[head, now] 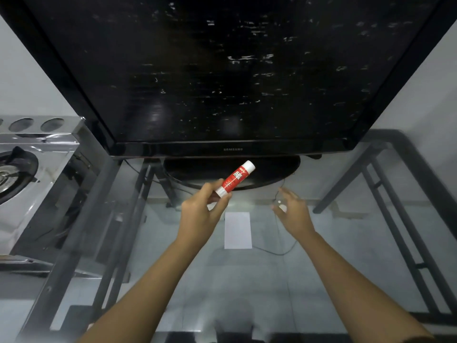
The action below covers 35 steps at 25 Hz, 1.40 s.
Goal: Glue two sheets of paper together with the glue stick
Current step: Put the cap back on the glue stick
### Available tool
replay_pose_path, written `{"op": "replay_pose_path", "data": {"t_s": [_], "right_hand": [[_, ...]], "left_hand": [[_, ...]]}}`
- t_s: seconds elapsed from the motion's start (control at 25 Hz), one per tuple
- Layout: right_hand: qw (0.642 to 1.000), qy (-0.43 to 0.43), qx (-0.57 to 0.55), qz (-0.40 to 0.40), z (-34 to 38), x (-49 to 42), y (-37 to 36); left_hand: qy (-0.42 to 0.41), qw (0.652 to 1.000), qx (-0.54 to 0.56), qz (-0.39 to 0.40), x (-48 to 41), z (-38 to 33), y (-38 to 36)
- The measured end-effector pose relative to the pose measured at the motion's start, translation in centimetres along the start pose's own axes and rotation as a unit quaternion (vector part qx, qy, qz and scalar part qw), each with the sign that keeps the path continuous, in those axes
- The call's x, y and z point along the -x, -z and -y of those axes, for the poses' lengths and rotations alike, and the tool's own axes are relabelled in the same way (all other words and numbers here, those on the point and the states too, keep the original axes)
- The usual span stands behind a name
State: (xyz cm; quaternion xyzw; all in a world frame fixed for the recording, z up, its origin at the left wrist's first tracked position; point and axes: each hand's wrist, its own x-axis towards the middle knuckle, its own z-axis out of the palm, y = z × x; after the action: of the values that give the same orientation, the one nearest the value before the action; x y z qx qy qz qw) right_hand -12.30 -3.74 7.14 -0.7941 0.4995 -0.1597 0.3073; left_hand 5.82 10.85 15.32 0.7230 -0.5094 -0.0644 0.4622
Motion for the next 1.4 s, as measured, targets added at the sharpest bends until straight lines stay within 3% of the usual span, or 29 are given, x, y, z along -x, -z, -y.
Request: {"op": "replay_pose_path", "data": {"t_s": [0.24,0.44,0.48,0.56,0.64,0.76,0.88,1.12,1.4], "right_hand": [[0.983,-0.012,0.167,0.078,-5.7,-0.9,-2.9],[0.975,0.021,0.216,0.051,-6.0,-1.4,-3.1],[0.985,0.028,0.169,0.018,-5.3,-1.6,-2.9],[0.998,-0.008,-0.051,-0.041,-2.5,-1.8,-1.7],[0.952,-0.049,-0.301,0.005,1.5,-1.4,-0.1],[0.891,-0.041,-0.448,0.066,5.3,-0.1,1.1],[0.875,-0.025,-0.481,0.054,7.2,0.9,2.0],[0.920,0.018,-0.387,0.061,8.1,1.0,4.2],[0.925,0.036,-0.371,0.067,8.4,1.0,4.1]], "left_hand": [[0.001,1.000,-0.011,-0.012,0.2,0.7,0.5],[0.001,0.999,-0.032,-0.009,0.5,1.2,0.9],[0.002,0.999,-0.033,-0.006,0.5,1.3,0.9],[0.012,1.000,-0.027,0.005,0.6,1.5,0.9],[0.023,0.999,-0.019,0.015,0.7,1.4,0.6],[0.014,0.999,-0.016,0.025,0.9,1.1,-0.1],[-0.011,0.999,-0.021,0.040,0.8,0.9,-0.5],[-0.048,0.995,-0.049,0.067,0.2,1.2,0.3],[-0.059,0.995,-0.047,0.067,0.1,1.3,0.2]]}}
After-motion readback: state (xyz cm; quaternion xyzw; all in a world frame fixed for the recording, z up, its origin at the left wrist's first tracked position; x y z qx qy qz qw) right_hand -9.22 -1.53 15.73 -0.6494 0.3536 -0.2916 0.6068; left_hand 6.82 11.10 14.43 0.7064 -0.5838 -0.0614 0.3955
